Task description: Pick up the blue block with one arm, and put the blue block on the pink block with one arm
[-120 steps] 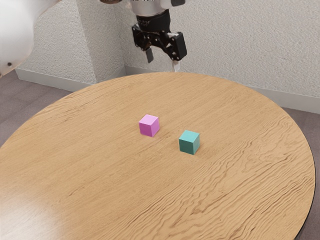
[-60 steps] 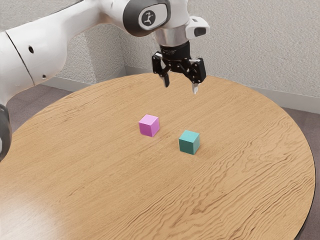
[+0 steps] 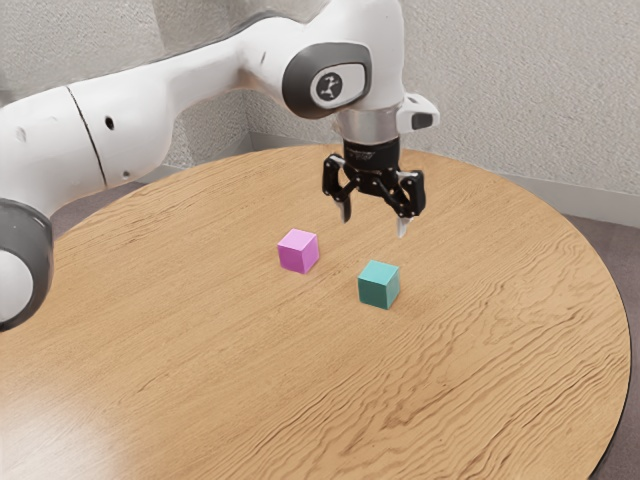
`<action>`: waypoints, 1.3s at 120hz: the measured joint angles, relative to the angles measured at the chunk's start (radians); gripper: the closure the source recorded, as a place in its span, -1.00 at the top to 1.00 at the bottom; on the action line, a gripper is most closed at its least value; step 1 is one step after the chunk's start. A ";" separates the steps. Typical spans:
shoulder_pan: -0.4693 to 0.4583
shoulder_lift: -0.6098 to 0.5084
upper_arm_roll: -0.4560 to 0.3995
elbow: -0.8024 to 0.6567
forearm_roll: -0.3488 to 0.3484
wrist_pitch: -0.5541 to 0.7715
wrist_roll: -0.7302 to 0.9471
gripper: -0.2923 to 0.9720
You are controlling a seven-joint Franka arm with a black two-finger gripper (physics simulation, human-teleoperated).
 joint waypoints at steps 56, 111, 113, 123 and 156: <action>0.046 0.190 0.027 -0.019 0.081 0.201 0.066 0.54; 0.010 0.278 0.188 -0.019 0.001 0.320 0.291 0.54; 0.010 0.282 0.190 -0.016 0.000 0.322 0.299 0.54; 0.007 0.297 0.197 -0.001 -0.006 0.338 0.337 0.54; 0.001 0.381 0.199 0.083 -0.016 0.381 0.438 0.54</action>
